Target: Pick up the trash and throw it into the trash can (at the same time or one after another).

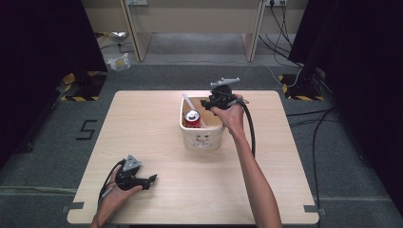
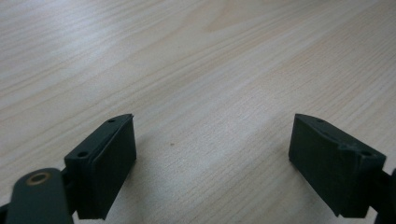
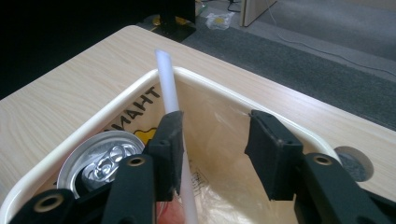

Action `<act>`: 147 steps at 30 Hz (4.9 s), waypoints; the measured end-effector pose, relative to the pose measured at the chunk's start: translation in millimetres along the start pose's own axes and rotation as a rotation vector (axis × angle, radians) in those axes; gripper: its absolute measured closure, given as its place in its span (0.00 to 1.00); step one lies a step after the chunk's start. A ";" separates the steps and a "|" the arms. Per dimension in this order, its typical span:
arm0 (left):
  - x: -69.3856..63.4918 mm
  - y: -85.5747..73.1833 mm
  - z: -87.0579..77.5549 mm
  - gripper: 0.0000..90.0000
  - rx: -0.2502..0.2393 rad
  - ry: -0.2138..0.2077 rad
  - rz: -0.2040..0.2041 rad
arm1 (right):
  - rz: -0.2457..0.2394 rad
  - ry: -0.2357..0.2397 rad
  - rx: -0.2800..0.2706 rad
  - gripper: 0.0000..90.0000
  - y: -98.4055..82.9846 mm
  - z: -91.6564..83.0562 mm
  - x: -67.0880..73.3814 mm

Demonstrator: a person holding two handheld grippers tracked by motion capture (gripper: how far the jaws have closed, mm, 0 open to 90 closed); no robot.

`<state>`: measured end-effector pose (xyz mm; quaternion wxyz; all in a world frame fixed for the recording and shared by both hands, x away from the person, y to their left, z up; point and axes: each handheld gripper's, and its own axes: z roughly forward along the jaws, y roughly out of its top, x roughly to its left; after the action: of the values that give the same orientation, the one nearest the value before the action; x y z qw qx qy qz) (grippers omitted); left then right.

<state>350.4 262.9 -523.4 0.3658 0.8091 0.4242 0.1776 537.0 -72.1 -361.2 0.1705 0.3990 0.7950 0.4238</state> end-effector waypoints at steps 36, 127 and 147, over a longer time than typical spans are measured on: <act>-0.4 0.0 0.2 0.16 -0.002 0.003 0.000 | 0.099 -0.193 -0.056 0.26 -50.1 -64.4 -53.0; -0.5 0.0 0.2 0.16 -0.001 0.004 -0.001 | 0.022 -0.145 0.038 0.23 -197.8 -88.6 -6.7; -0.4 -0.1 0.2 0.16 -0.002 0.003 0.000 | 0.023 -0.126 0.050 0.19 -217.6 -93.6 3.2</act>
<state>350.3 262.5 -523.5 0.3659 0.8085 0.4248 0.1792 371.3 -190.1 -482.7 0.2053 0.4383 0.7884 0.3797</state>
